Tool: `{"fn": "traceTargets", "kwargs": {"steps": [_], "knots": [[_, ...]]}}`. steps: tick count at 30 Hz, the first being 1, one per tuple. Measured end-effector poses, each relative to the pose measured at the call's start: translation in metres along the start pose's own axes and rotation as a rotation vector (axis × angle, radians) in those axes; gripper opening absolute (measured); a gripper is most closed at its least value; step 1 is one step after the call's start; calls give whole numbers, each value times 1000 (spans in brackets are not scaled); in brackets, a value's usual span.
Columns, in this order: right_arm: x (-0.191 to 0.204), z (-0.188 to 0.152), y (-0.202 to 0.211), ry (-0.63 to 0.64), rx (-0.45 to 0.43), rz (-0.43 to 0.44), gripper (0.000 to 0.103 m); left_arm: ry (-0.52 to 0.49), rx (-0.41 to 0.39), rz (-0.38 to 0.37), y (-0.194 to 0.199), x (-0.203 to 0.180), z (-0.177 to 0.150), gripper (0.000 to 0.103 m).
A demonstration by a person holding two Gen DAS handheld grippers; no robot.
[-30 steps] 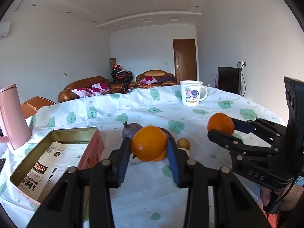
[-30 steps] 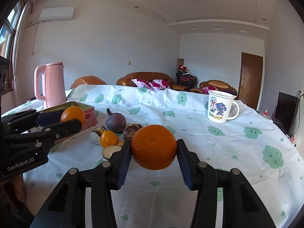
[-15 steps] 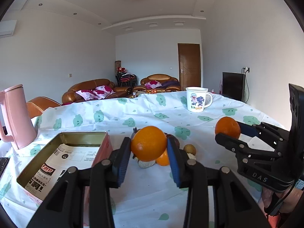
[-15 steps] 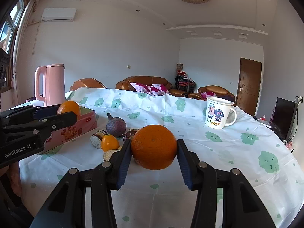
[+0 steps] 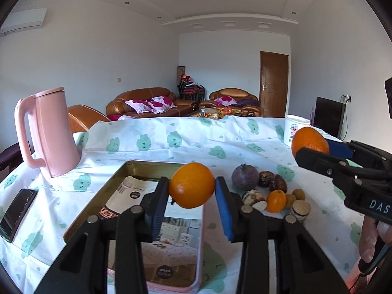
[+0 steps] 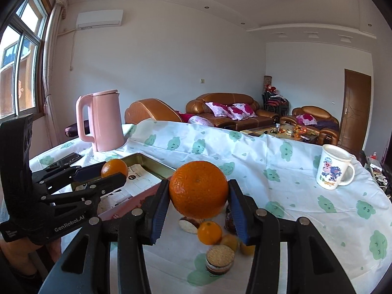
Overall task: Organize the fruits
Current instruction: 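Lower both oranges into the tin box and open both tools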
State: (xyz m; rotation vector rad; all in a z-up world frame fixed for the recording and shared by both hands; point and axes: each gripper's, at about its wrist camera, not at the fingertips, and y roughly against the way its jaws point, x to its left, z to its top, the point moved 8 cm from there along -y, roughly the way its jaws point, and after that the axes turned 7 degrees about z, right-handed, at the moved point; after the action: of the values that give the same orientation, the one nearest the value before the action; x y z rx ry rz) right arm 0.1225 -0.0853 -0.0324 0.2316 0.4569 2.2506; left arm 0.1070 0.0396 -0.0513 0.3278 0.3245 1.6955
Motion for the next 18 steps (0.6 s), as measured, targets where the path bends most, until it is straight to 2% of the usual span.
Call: {"fn": "traceTargets", "kwargs": {"steps": [12,18], "knots": [[55,9,-84,53,135,121,49,22,73,103,-23,67,-4,40],[70,-1,-118,66,211,140,49,38,132,109,-39,87,-9,40]]}}
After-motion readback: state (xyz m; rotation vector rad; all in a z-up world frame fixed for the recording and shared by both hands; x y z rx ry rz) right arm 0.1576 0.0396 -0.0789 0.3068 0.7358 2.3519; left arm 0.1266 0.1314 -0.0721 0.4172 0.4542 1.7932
